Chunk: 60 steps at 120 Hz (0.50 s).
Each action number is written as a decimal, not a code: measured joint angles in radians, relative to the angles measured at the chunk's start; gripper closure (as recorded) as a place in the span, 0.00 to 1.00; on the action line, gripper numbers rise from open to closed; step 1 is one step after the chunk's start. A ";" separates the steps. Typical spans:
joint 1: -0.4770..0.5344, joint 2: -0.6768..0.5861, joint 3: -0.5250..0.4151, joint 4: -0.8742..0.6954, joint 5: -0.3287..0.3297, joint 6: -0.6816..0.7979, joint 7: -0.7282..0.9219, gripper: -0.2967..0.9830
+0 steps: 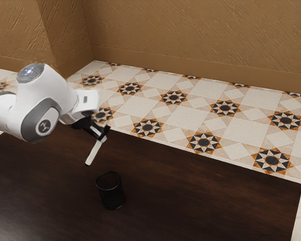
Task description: Put the marker into the pen holder.
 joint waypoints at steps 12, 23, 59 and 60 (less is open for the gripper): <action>0.000 -0.108 -0.048 -0.117 -0.015 0.099 0.003 0.82; 0.000 -0.240 -0.102 -0.200 -0.033 0.169 0.008 0.82; 0.002 -0.251 -0.249 -0.313 -0.162 0.324 0.031 0.83; 0.002 -0.246 -0.249 -0.312 -0.163 0.326 0.032 0.83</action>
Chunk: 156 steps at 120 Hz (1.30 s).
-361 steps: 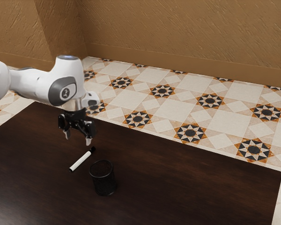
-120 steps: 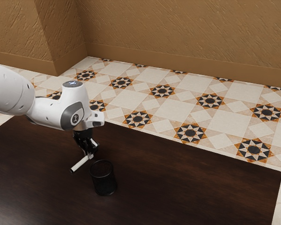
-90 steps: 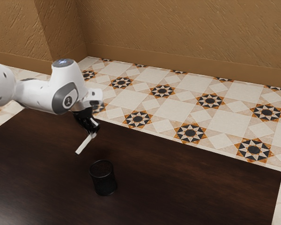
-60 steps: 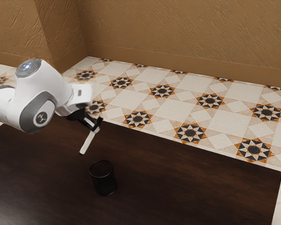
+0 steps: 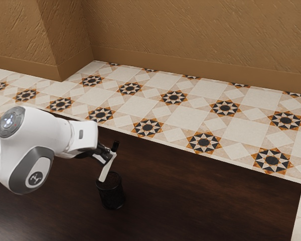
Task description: Put the marker into the pen holder.
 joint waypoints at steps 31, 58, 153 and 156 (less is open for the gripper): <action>0.003 0.103 0.028 0.033 -0.015 0.030 0.017 0.83; 0.003 0.172 0.083 0.073 -0.011 0.034 0.029 0.83; 0.049 0.626 0.406 1.154 0.172 -1.036 -0.008 0.26; 0.054 0.630 0.398 1.168 0.180 -1.074 -0.015 0.26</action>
